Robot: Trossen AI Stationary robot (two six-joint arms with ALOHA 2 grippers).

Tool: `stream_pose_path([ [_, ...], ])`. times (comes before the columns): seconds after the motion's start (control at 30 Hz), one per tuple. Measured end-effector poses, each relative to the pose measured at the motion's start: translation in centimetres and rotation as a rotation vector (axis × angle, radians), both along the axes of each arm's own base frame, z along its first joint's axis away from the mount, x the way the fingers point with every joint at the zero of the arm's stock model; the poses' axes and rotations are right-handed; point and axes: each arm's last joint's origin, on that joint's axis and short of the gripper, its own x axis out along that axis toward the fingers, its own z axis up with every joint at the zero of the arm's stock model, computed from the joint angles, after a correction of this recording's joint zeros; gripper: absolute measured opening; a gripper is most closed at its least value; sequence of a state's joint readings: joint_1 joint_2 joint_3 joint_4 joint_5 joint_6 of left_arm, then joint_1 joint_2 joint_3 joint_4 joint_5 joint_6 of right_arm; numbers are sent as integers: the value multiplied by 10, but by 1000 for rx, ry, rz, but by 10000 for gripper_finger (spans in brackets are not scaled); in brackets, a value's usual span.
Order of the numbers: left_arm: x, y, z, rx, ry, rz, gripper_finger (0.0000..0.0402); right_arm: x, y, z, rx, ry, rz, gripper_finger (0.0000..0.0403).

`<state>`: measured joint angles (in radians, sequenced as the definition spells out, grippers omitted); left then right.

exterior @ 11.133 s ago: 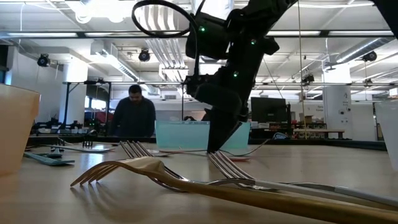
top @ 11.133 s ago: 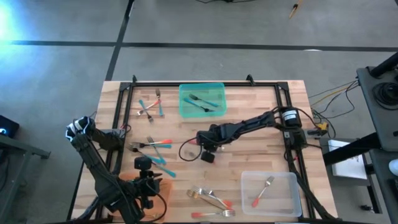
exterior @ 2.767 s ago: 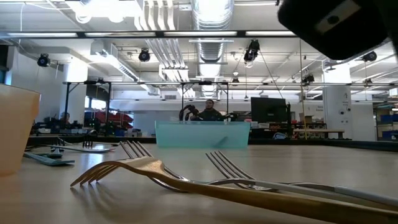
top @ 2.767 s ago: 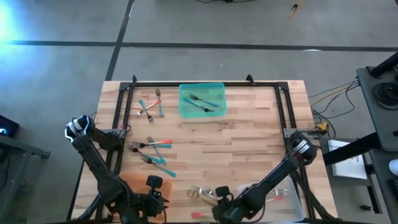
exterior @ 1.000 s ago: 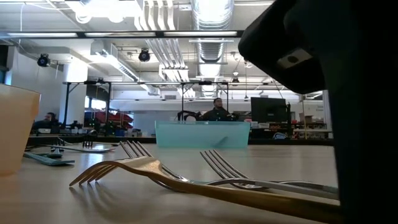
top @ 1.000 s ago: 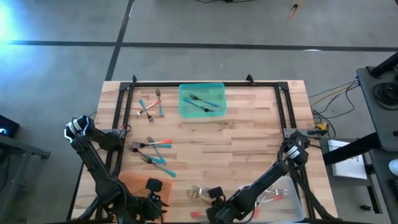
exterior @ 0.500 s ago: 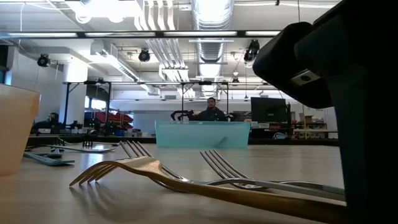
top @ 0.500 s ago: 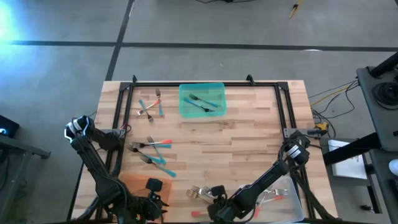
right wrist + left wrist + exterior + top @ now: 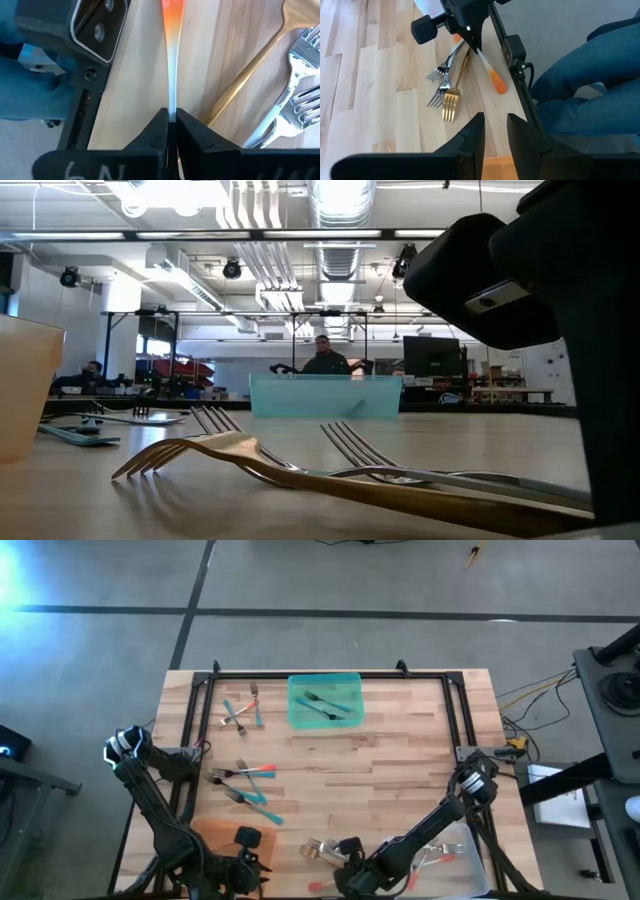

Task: Sort silverware by color (type)
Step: Put the orange fork into the transparent bin

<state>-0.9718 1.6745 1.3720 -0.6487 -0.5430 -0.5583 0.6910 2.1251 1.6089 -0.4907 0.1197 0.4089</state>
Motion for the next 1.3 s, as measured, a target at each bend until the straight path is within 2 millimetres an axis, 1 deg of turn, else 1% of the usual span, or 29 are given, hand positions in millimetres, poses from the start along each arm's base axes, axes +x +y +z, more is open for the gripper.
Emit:
stream_pose_path([
  [0.1,0,0,0,0,0,0,65,0,0,4,7,-9,1,13],
  [0.3,0,0,0,-2,-1,0,65,-1,-1,24,33,-46,-1,13],
  [0.43,1,0,0,-4,-3,1,65,-4,-3,51,56,-97,8,13],
  [0.53,1,0,0,-5,-3,1,65,-14,-9,76,58,-91,5,13],
  [0.6,1,0,0,-6,-3,1,65,-26,-13,91,48,-67,-2,13],
  [0.73,1,-1,1,-12,-6,3,65,-59,-16,114,29,17,-29,13],
  [0.8,1,-1,1,-15,-8,4,65,-75,-14,118,20,53,-57,13],
  [0.87,1,-1,0,-12,-5,4,65,-91,-8,121,12,54,-88,13],
  [0.97,3,-3,-5,-3,2,6,65,-116,3,123,6,42,-123,13],
  [1.03,4,-5,-9,7,8,6,65,-133,11,120,4,33,-143,13],
  [1.17,6,-7,-17,28,23,5,65,-165,24,106,-32,39,-170,13],
  [1.3,7,-9,-21,43,30,0,65,-192,29,90,-68,69,-204,13],
])
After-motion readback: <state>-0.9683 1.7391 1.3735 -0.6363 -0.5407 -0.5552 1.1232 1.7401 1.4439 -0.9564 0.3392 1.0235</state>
